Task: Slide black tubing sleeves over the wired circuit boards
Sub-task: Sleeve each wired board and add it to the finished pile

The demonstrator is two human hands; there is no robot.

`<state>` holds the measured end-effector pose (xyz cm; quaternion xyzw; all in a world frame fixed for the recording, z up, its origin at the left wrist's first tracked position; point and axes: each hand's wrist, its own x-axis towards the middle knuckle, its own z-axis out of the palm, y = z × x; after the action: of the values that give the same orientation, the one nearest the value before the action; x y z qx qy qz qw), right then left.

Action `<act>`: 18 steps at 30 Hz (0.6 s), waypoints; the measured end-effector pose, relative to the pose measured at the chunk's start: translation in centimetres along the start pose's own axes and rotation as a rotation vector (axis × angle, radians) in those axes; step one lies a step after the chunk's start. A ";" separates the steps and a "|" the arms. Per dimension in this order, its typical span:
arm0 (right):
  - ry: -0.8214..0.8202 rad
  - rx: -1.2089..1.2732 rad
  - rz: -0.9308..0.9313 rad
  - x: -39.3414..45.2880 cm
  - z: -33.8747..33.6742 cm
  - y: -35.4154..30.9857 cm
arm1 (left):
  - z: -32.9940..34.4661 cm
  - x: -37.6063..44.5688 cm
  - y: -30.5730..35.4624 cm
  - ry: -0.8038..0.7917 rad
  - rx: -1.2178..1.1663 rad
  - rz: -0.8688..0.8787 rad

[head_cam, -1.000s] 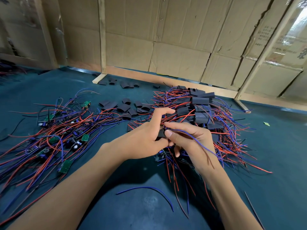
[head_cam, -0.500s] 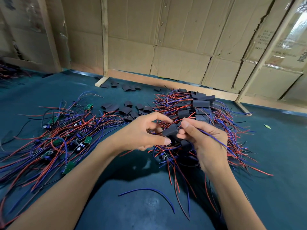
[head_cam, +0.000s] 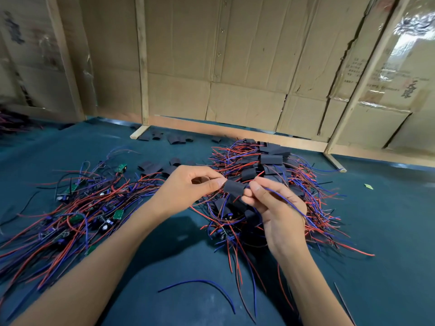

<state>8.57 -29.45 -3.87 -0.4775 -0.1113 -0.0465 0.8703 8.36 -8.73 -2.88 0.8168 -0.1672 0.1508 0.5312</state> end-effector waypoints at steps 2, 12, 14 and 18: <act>0.009 -0.001 -0.017 -0.1 0.2 0.0 | 0.0 0.3 0.0 0.013 -0.005 0.002; -0.010 -0.001 0.121 -1.2 1.3 1.4 | 0.6 6.0 2.6 0.160 -0.341 -0.241; -0.060 -0.038 0.125 -1.4 1.3 1.7 | 0.7 8.0 3.4 0.143 -0.430 -0.282; -0.174 -0.095 0.136 -1.8 1.6 2.0 | 1.4 12.0 4.6 0.101 -0.669 -0.417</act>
<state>6.96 -27.09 -5.10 -0.5270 -0.1516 0.0490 0.8348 17.27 -13.11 5.42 0.6067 -0.0111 0.0168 0.7946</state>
